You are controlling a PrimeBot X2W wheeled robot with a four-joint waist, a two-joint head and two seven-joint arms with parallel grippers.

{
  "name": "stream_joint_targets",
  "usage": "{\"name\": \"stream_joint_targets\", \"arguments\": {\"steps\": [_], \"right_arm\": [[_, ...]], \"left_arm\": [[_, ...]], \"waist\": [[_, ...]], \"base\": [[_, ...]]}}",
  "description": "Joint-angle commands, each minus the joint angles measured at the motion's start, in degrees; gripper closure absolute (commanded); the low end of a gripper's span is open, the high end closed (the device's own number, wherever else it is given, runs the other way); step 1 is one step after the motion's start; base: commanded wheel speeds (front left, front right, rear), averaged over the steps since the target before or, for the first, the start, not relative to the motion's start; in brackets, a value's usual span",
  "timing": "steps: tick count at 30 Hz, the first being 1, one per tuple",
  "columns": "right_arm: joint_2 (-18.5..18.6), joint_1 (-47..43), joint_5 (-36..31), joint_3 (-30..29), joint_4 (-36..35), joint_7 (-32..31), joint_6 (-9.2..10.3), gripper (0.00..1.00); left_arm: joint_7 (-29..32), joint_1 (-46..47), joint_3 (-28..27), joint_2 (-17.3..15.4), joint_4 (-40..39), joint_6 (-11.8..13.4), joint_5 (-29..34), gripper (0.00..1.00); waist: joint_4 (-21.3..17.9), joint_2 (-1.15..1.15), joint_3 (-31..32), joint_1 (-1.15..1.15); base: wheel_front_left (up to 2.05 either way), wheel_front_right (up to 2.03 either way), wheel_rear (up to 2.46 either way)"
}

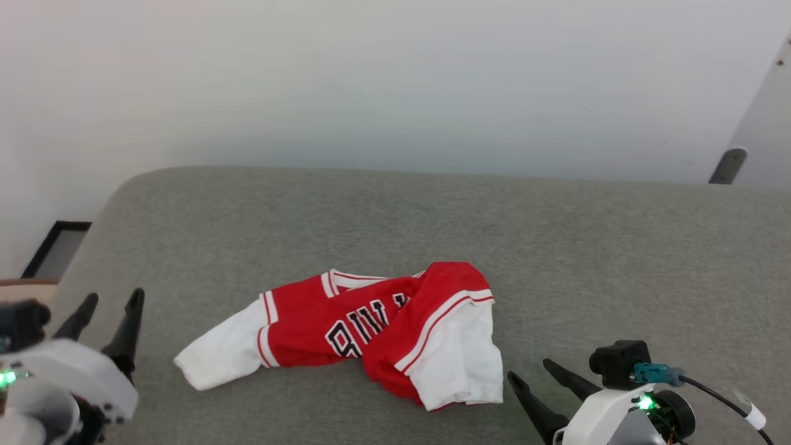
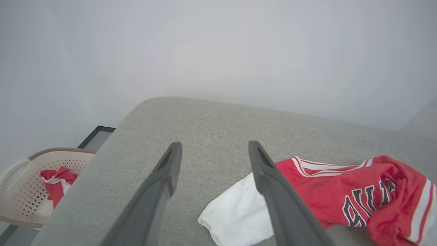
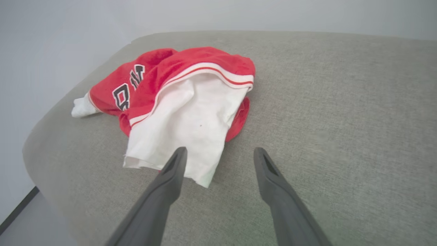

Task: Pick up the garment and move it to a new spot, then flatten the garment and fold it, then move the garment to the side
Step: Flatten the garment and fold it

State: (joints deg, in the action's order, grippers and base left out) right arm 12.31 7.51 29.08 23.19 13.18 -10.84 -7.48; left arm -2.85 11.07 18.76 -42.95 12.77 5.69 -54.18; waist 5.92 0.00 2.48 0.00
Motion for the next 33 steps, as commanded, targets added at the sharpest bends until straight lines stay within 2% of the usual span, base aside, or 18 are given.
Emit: {"name": "stream_joint_targets", "arguments": {"steps": [1, 7, 12, 18, 19, 20, 25, 33], "right_arm": [[0.2, -0.6, 0.7, 0.2, 0.2, -0.5, -0.02, 0.00], [0.1, -0.6, 1.5, -0.1, 1.4, -4.4, -0.02, 0.00], [0.0, 0.4, 0.7, -0.6, 2.9, -6.0, -0.02, 0.00], [-1.5, 1.8, 0.0, -1.4, 5.9, -6.1, -0.02, 0.00], [-1.5, 2.1, -0.2, -1.2, 6.4, -6.0, -0.02, 0.55], [-1.2, 2.5, -0.8, -1.3, 6.8, -5.7, -0.02, 1.00], [-1.6, 4.0, -0.7, -1.3, 8.6, -4.6, -0.02, 1.00], [-0.2, 6.1, -0.2, -1.5, 9.0, -4.9, -0.02, 1.00]], "left_arm": [[-1.4, -1.4, -0.4, 0.1, -0.6, 0.7, 0.5, 0.00], [-8.4, -6.6, -1.4, 0.8, -4.6, 2.2, 2.7, 0.00], [-10.3, -9.3, -1.4, 2.3, -5.7, 3.5, 3.5, 0.00], [-11.4, -11.2, -1.6, 4.5, -6.1, 3.6, 3.7, 0.00], [-11.5, -11.4, -1.6, 4.8, -6.2, 3.5, 3.9, 0.00], [-11.6, -11.4, -1.7, 5.2, -6.3, 3.4, 3.9, 0.00], [-11.9, -12.6, -2.3, 6.5, -6.5, 3.0, 4.2, 0.00], [-12.2, -13.9, -4.2, 7.6, -6.5, 3.0, 4.6, 0.00]], "waist": [[1.4, 0.00, 0.3, 0.00], [4.0, 0.00, 0.0, 0.00], [6.2, 0.00, -0.4, 0.00], [8.3, 0.00, -1.4, 0.00], [8.5, 0.00, -1.5, 0.00], [8.8, 0.00, -1.6, 0.00], [9.3, 0.00, -2.1, 0.00], [8.8, 0.00, -2.5, 0.00]], "base": [[0.00, 0.00, 0.00], [0.00, 0.00, 0.00], [0.00, 0.00, 0.00], [0.00, 0.00, 0.00], [0.00, 0.00, 0.00], [0.00, 0.00, 0.00], [0.00, 0.00, 0.00], [0.00, 0.00, 0.00]]}}
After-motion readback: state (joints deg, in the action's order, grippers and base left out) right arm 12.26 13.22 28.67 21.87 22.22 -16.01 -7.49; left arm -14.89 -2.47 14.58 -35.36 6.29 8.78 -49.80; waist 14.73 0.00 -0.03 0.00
